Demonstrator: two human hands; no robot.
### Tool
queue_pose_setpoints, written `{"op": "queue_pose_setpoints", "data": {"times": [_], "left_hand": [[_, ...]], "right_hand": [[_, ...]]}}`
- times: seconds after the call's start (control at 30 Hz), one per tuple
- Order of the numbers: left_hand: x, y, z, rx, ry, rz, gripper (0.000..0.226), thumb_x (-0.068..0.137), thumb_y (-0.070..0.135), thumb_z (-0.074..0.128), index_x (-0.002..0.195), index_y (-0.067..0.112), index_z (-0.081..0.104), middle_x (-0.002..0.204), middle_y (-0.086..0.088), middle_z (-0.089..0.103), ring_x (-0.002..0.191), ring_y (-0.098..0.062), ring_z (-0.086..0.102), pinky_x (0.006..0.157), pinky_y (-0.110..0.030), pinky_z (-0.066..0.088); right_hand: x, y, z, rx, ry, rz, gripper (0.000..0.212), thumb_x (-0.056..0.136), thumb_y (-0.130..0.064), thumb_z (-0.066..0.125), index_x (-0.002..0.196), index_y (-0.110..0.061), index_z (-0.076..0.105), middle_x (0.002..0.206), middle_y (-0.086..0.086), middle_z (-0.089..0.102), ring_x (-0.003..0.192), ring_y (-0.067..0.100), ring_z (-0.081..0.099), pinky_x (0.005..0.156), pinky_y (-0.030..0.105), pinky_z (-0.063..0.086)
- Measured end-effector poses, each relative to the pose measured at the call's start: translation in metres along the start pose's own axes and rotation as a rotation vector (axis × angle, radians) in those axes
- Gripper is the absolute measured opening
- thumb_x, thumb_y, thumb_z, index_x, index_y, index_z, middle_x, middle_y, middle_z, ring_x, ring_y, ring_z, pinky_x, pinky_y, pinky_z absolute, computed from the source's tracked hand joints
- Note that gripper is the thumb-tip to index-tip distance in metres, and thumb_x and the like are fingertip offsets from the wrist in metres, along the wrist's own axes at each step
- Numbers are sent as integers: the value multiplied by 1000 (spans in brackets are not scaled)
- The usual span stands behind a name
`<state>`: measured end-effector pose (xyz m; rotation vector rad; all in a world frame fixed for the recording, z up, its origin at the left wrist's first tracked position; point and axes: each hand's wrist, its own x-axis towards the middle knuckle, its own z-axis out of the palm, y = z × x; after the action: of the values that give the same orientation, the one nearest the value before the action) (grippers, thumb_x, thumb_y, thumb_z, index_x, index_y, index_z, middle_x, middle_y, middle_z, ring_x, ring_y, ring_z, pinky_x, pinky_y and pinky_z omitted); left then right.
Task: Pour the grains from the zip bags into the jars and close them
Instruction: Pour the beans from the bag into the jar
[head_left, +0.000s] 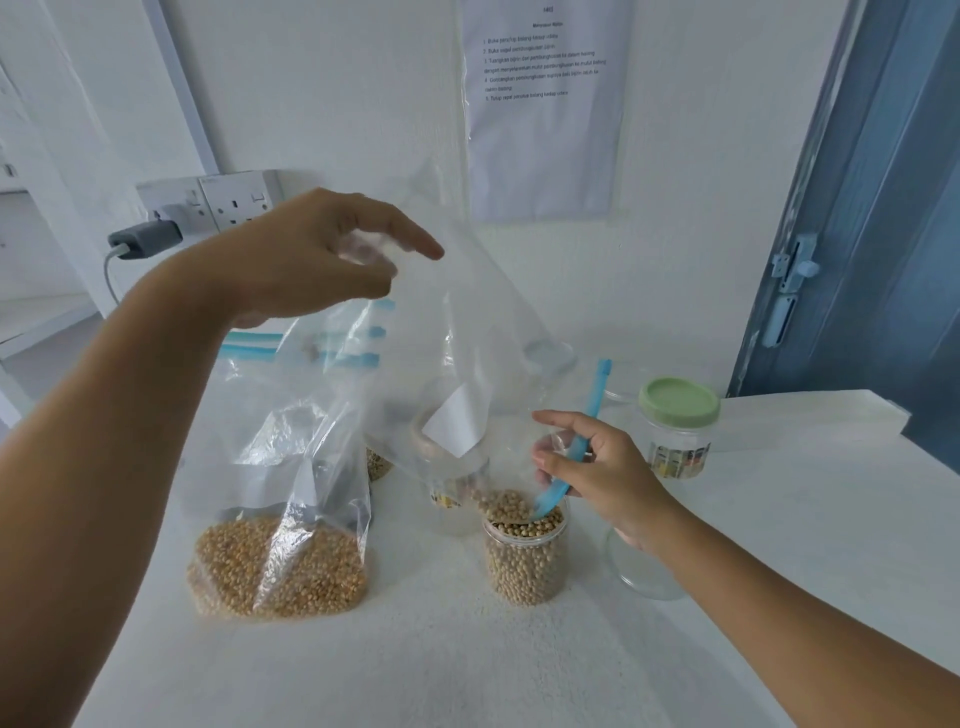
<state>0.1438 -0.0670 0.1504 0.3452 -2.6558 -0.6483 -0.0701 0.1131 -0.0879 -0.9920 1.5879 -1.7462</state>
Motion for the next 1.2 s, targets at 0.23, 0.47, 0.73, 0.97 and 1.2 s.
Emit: {"op": "queue_pose_setpoints", "data": {"times": [0.23,0.47,0.73,0.97,1.2], "left_hand": [[-10,-11,5,178,-16,22,44,102,11,62,98,51,79,128,18,64,114,10,58,104,-21,40],[-13,-17,20,193,102,-8,48,100,5,60,94,49,79,117,11,72,110,-4,65,107,-30,47],[-43,-26,3,100,-206,-94,59,99,7,64,114,64,70,134,33,58,123,17,53,110,-22,35],[-38,-37,6,94,160,-98,33,98,12,69,101,44,78,91,21,72,84,-2,72,91,-29,53],[-45,-43,14,-48,-64,-101,46,98,14,68,118,56,69,109,43,63,111,11,61,98,-26,42]], "right_hand": [[-2,3,-4,-110,-87,-30,47,88,-11,82,125,-38,73,111,6,71,94,17,71,91,33,61],[1,2,-1,-267,-153,-49,37,93,-9,77,116,-38,80,113,-7,76,109,8,70,100,24,55],[-1,9,-1,-252,-65,-68,33,96,-6,72,111,-34,81,94,-10,75,82,8,68,90,26,58],[2,12,2,-273,-77,-89,32,97,-7,72,111,-34,81,96,-5,73,85,21,71,91,28,59],[1,15,4,-351,-43,-96,30,96,-11,74,114,-34,78,98,-13,74,88,20,72,90,22,56]]}}
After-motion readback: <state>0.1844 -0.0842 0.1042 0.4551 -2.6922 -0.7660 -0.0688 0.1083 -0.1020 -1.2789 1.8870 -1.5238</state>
